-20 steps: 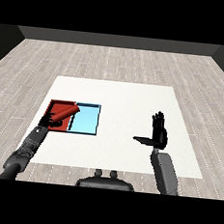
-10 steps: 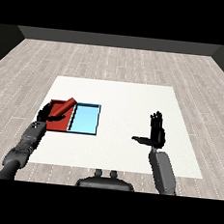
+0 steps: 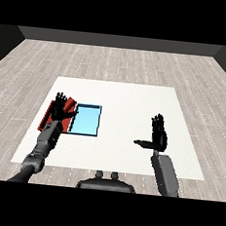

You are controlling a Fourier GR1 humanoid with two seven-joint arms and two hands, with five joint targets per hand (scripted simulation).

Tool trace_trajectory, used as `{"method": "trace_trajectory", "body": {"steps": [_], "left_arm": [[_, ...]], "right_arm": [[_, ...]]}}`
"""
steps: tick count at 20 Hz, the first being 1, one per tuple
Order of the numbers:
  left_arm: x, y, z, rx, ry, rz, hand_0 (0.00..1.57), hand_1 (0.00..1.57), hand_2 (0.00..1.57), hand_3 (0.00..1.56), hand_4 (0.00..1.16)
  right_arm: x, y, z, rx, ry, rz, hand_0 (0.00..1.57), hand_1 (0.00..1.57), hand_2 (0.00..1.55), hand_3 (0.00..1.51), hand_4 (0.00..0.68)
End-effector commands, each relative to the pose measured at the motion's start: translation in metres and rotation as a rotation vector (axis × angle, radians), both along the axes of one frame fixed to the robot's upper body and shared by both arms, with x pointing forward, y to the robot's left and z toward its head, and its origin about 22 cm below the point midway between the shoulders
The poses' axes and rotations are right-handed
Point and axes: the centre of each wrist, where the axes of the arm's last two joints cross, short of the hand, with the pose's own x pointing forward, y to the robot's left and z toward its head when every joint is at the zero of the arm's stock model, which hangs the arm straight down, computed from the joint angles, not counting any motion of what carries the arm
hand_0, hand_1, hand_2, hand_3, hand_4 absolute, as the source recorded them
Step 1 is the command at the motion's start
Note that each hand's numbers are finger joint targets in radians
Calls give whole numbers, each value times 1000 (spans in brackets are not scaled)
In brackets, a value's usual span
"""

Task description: Pick the red can and put it in the red box

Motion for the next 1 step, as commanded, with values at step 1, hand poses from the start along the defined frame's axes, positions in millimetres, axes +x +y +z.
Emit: {"method": "trace_trajectory", "body": {"steps": [1], "left_arm": [[-17, -36, -14, -116, -175, -113, 0, 0, 0, 0, 0]], "right_arm": [[-12, -7, -9, -19, -16, 21, 0, 0, 0, 0, 0]]}}
